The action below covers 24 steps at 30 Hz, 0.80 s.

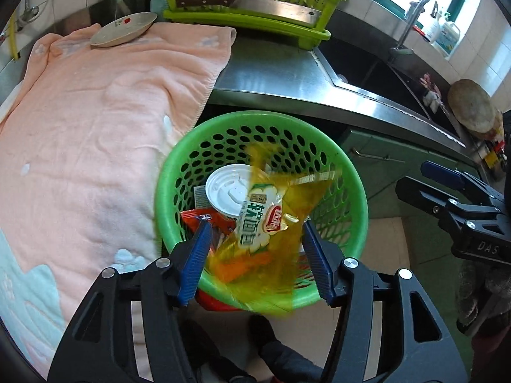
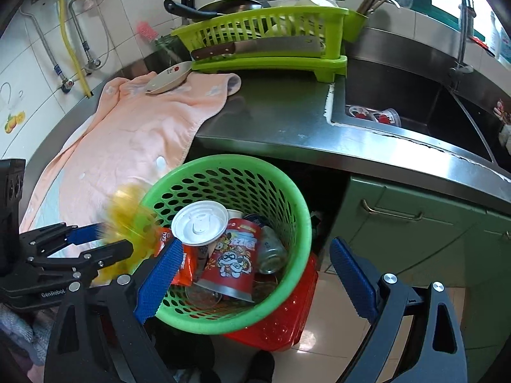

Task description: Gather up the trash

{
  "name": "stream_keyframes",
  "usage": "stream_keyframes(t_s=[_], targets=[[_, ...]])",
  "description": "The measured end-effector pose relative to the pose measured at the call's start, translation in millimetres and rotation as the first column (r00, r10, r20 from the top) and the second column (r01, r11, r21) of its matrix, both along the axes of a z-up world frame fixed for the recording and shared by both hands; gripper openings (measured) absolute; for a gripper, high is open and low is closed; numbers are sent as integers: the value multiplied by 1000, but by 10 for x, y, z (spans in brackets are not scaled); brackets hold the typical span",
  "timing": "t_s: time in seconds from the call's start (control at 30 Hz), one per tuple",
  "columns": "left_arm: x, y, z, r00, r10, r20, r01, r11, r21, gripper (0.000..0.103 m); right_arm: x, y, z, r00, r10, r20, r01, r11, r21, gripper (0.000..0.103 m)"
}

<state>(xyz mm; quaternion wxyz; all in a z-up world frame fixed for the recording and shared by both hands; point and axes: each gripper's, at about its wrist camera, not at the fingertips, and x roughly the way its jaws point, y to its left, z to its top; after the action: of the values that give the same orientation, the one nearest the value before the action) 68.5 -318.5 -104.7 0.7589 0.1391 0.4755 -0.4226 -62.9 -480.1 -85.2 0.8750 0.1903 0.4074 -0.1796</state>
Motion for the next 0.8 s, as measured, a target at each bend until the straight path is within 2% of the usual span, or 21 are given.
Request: stream_keyframes(t_s=[0.03, 0.07, 0.27, 0.33, 0.8], targets=[[-11, -3, -5, 1000, -4, -7, 4, 1000, -4, 61, -12, 2, 11, 1000, -3, 3, 3, 1000, 1, 90], [-18, -2, -6, 1000, -4, -8, 4, 1000, -1, 70, -24, 2, 15, 1000, -6, 6, 6, 1000, 2, 90], [-43, 138, 78, 1000, 8, 11, -8, 1000, -13, 72, -59, 69, 24, 1000, -12, 18, 11, 1000, 19, 90], [-52, 225, 117, 999, 23, 23, -22, 1000, -14, 79, -61, 129, 31, 1000, -11, 21, 11, 1000, 19, 90], [-88, 1091, 528, 982, 124, 143, -117, 992, -55, 97, -61, 696, 169, 999, 15, 41, -16, 1000, 27, 90]])
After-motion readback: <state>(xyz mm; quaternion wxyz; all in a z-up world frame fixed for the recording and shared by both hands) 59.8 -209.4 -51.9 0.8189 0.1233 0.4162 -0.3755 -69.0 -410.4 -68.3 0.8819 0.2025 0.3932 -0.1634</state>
